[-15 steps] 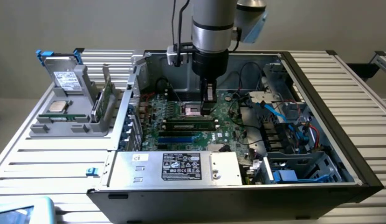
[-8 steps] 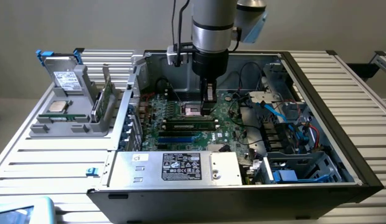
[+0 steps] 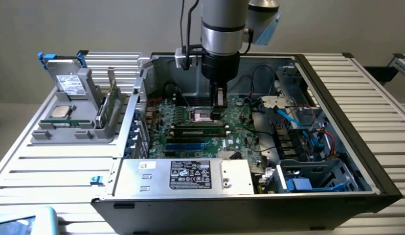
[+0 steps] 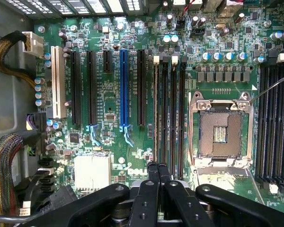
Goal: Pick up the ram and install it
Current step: 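Press down the ram until it locks into place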
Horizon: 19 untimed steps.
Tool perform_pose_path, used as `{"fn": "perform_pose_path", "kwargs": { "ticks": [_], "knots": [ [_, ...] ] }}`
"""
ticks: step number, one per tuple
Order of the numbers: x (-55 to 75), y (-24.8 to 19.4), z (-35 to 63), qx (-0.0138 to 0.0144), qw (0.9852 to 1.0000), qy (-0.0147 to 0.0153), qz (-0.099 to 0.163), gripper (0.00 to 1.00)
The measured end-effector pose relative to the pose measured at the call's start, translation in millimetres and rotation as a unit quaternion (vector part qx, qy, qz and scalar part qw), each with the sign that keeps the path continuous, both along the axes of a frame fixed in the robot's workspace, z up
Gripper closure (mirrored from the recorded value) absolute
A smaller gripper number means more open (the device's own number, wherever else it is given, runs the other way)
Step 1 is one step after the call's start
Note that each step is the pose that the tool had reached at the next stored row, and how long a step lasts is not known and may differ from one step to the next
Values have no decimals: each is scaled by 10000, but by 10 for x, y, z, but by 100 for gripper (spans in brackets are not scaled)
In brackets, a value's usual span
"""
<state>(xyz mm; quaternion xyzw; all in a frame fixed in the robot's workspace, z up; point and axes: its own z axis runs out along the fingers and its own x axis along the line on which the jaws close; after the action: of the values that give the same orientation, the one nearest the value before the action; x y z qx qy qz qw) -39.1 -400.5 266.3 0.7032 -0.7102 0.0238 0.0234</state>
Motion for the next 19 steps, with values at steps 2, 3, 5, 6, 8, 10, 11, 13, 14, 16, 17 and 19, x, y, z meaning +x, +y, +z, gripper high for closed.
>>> {"fn": "perform_pose_path", "kwargs": {
  "ticks": [2,3,5,6,8,10,11,13,14,16,17,19],
  "knots": [
    [-1,0,0,-1,10000,0,-2,89],
    [-10,-1,-3,-1,10000,1,-3,89],
    [-33,0,-13,0,10000,0,-4,89],
    [-34,0,-22,0,10000,-1,-5,89],
    [-33,0,-54,0,10000,-12,-4,89],
    [-22,0,-81,0,10000,-16,-5,89],
    [-14,0,-94,1,10000,-17,-7,89],
    [0,0,-119,18,10000,-18,-7,89],
    [4,-2,-132,31,10000,-18,-8,89],
    [5,-11,-159,39,10000,-18,-9,89],
    [5,-18,-171,41,10000,-17,-9,89],
    [14,-26,-194,43,10000,-18,-11,89]
  ]
}}
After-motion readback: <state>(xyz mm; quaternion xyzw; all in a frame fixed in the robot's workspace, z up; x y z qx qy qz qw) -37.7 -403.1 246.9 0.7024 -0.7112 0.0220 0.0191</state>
